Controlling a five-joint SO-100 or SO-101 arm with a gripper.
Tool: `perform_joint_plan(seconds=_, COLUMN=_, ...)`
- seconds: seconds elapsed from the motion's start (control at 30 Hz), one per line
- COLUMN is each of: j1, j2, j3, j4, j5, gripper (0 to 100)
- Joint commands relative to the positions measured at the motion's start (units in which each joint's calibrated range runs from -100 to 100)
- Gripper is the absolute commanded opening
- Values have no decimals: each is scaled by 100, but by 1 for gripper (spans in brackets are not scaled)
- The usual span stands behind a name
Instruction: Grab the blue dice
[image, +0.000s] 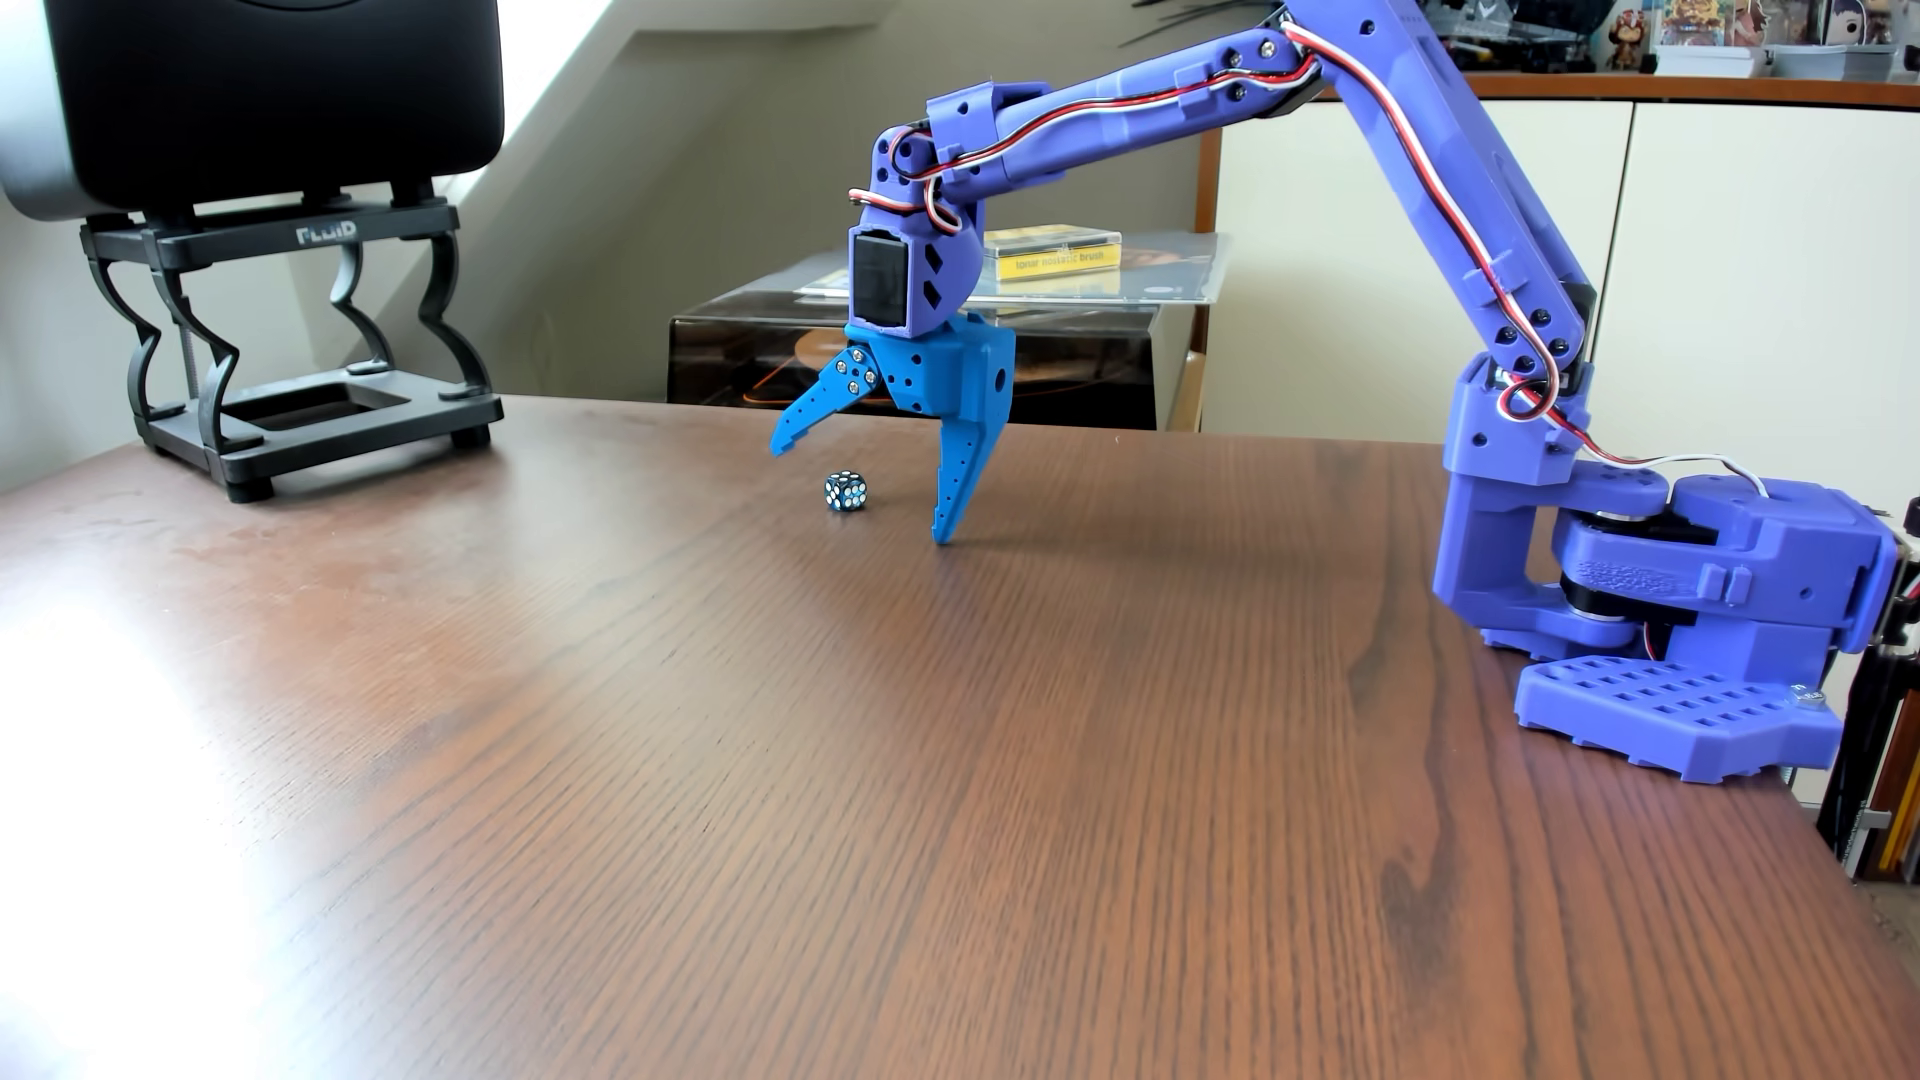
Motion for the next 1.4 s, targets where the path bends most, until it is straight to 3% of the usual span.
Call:
perform_joint_plan(seconds=0.0, j1=41, j2=26, j3=-525, j4=366, j5=-23, gripper=50)
perform_joint_plan(seconds=0.57, j1=295, j2=503, j3=-1944, j4=1281, j5=-7, gripper=50)
perform_joint_plan(seconds=0.9, j1=311, j2=712, j3=-1944, j4=1367, j5=-23, gripper=28)
perform_joint_plan(seconds=1.37, j1=385, j2=712, j3=-2650, j4=1384, j5=-28, gripper=27)
